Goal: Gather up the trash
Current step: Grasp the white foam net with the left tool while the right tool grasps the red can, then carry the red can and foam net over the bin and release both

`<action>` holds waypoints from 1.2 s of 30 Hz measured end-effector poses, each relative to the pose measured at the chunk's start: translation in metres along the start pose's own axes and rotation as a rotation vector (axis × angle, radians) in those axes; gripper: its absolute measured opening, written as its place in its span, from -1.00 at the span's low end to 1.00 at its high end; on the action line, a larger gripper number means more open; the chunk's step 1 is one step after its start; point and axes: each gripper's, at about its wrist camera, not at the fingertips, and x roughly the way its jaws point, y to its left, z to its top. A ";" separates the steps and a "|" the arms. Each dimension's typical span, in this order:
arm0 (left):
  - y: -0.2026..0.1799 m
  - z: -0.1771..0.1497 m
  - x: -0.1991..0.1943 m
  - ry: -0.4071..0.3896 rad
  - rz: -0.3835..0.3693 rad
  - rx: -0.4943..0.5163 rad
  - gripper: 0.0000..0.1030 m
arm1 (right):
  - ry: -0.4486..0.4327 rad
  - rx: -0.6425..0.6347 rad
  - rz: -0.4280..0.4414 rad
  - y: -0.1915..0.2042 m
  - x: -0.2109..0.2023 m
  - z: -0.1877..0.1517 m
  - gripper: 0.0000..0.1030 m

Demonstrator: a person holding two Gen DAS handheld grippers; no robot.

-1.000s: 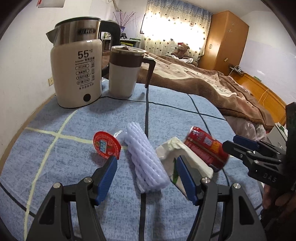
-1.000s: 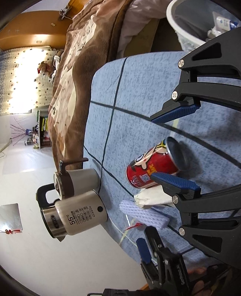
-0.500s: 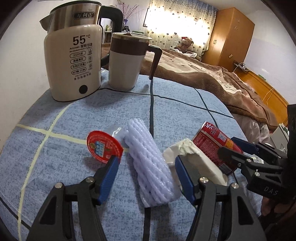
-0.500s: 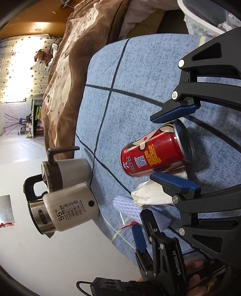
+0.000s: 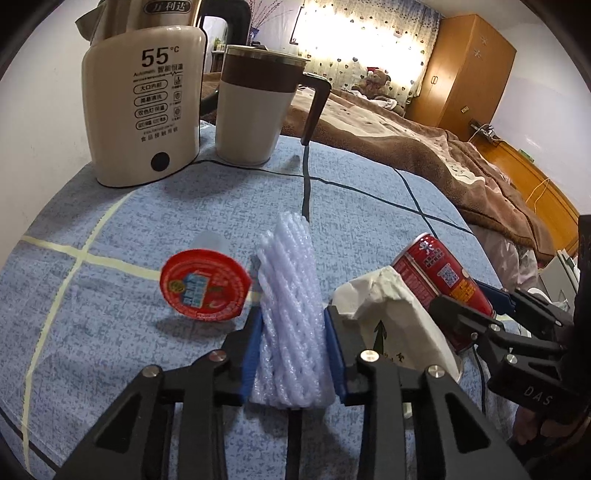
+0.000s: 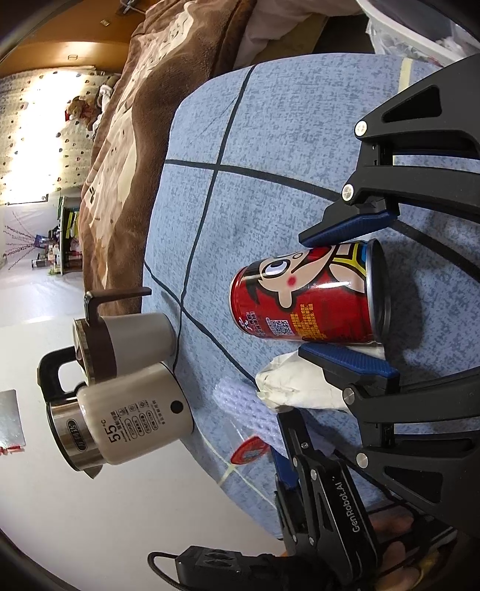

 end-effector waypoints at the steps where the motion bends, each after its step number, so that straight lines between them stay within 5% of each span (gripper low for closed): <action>1: 0.000 0.000 -0.001 -0.007 0.000 -0.004 -0.39 | 0.000 0.002 0.000 0.000 0.000 0.000 0.05; 23: -0.042 -0.008 -0.049 -0.116 -0.004 0.113 -0.40 | -0.097 0.079 -0.027 -0.011 -0.051 -0.013 0.04; 36: -0.095 -0.015 -0.076 -0.166 -0.090 0.201 -0.40 | -0.194 0.149 -0.076 -0.032 -0.112 -0.031 0.05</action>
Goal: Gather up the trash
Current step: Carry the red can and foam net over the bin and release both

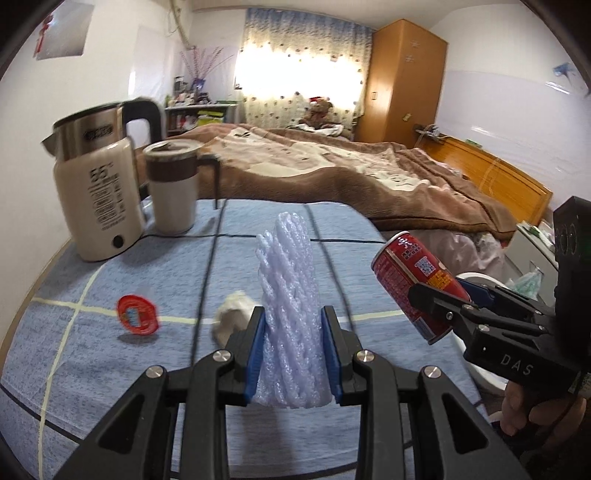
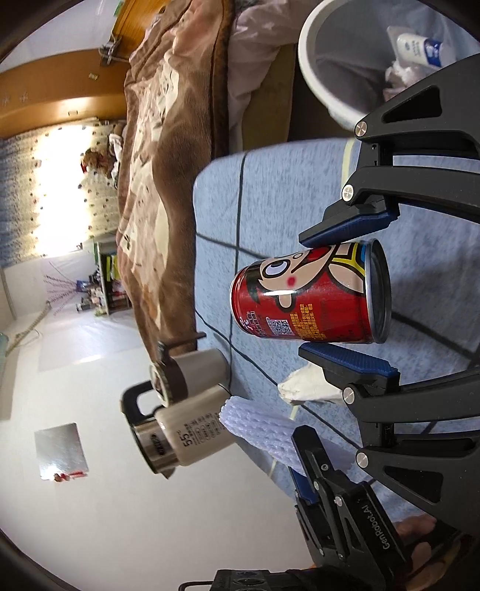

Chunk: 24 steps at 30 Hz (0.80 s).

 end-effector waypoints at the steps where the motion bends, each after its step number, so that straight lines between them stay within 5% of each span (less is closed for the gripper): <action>1: -0.004 0.000 -0.002 -0.003 -0.005 0.007 -0.40 | -0.008 0.006 -0.006 -0.004 -0.006 0.000 0.05; 24: -0.167 -0.002 0.016 0.040 -0.287 0.212 -0.40 | -0.096 0.167 -0.282 -0.113 -0.129 -0.034 0.05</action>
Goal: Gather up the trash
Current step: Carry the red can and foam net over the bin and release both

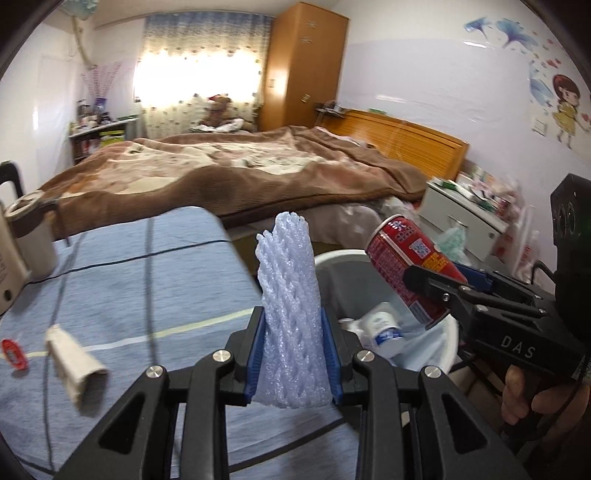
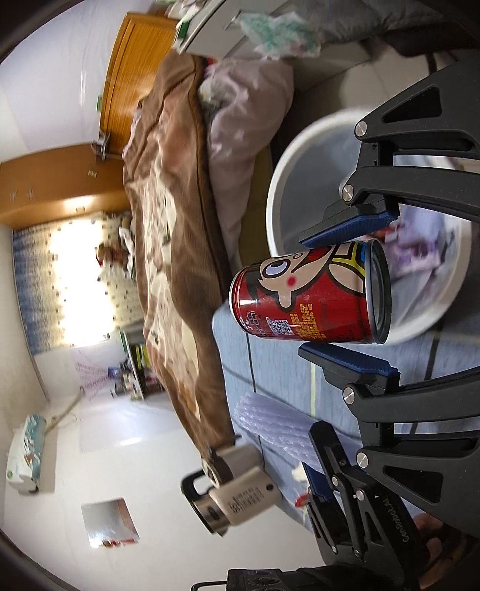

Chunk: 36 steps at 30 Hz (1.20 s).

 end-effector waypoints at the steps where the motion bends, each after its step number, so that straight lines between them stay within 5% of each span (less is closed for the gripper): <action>1: -0.005 0.000 0.004 0.008 -0.012 0.004 -0.40 | 0.003 0.005 -0.015 -0.007 -0.002 -0.001 0.05; 14: -0.048 -0.004 0.046 0.107 -0.061 0.040 -0.40 | 0.090 0.056 -0.120 -0.070 0.007 -0.022 0.05; 28: -0.054 -0.003 0.055 0.118 -0.023 0.059 -0.38 | 0.143 0.060 -0.188 -0.083 0.027 -0.029 0.05; 36: -0.053 -0.003 0.051 0.105 -0.019 0.051 0.03 | 0.123 0.080 -0.210 -0.087 0.024 -0.027 0.05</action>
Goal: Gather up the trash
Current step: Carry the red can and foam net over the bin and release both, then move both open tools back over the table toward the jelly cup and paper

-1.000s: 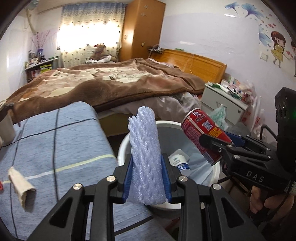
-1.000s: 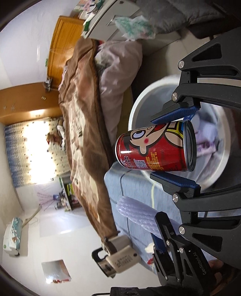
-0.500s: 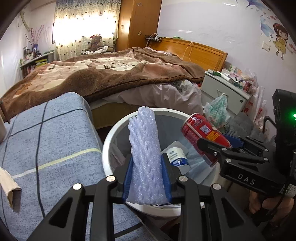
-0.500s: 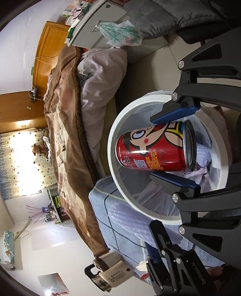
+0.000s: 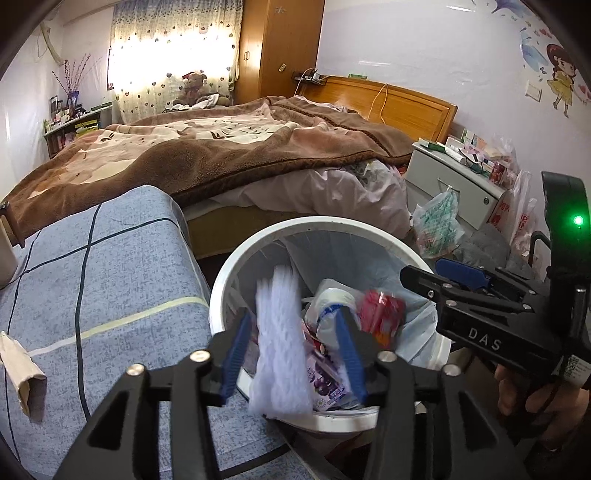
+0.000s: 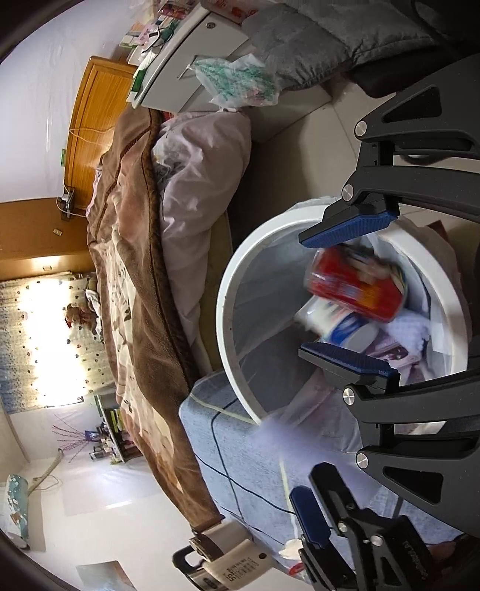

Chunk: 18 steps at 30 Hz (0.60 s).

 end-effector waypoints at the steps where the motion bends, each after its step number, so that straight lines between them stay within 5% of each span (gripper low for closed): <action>1: 0.000 0.000 -0.001 -0.002 -0.003 0.000 0.03 | 0.002 0.002 -0.003 0.000 0.000 0.000 0.05; 18: 0.012 -0.006 -0.024 -0.035 0.006 -0.037 0.19 | -0.034 0.006 0.025 0.014 -0.018 -0.002 0.05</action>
